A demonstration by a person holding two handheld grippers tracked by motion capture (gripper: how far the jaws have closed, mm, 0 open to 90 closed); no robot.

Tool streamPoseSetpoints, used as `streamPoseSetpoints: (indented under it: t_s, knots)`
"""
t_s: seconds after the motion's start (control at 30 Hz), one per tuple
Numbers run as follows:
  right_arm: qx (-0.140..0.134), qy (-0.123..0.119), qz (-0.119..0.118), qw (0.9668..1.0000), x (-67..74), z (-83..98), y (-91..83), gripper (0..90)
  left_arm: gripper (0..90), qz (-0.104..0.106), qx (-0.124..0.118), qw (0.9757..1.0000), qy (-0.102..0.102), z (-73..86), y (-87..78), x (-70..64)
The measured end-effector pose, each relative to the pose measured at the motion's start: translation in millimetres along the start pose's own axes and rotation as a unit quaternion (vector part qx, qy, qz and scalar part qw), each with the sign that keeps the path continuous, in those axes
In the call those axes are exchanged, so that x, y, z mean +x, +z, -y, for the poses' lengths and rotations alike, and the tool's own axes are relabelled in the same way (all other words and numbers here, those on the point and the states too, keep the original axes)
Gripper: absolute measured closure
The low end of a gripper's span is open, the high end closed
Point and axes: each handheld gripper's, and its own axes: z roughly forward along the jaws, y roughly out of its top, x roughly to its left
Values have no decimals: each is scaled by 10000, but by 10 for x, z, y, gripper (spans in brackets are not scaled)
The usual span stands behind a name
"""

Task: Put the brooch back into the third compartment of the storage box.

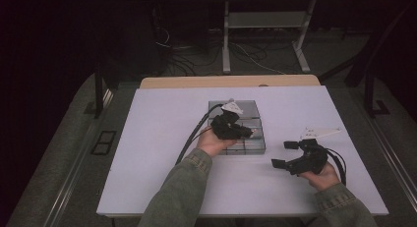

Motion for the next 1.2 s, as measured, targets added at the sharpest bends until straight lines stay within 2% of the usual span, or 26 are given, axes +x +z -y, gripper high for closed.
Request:
streamPoseSetpoints:
  t_s: [0.1,0.17,0.3,0.6,0.77,0.83,0.87,0.93,1.07,1.2]
  knots:
    - [9,16,-8,10000,2,0,-1,3,806,22,61,10000,47,12,46,8]
    - [0,3,-9,10000,0,0,-1,3,806,13,114,9999,-57,26,76,-6]
    - [-5,-5,-10,10000,1,0,-3,3,806,0,215,9998,-37,40,119,5]
    - [6,6,-10,10000,0,0,-4,3,796,71,356,9991,-217,64,194,7]
    - [15,13,-9,10000,0,1,-3,3,740,132,292,9991,-277,62,185,13]
    - [20,8,-3,10000,-2,1,-1,3,715,144,270,9992,-241,54,161,23]
    - [18,7,-2,10000,-2,2,1,3,702,142,216,9992,-316,51,145,17]
    - [24,17,6,10000,-2,0,4,3,679,123,177,9993,-303,43,109,29]
    - [13,-12,8,10000,-4,-3,16,3,639,162,42,9989,-447,34,17,42]
    - [34,0,16,10000,-7,-2,23,3,606,118,-14,9992,-388,32,-64,74]
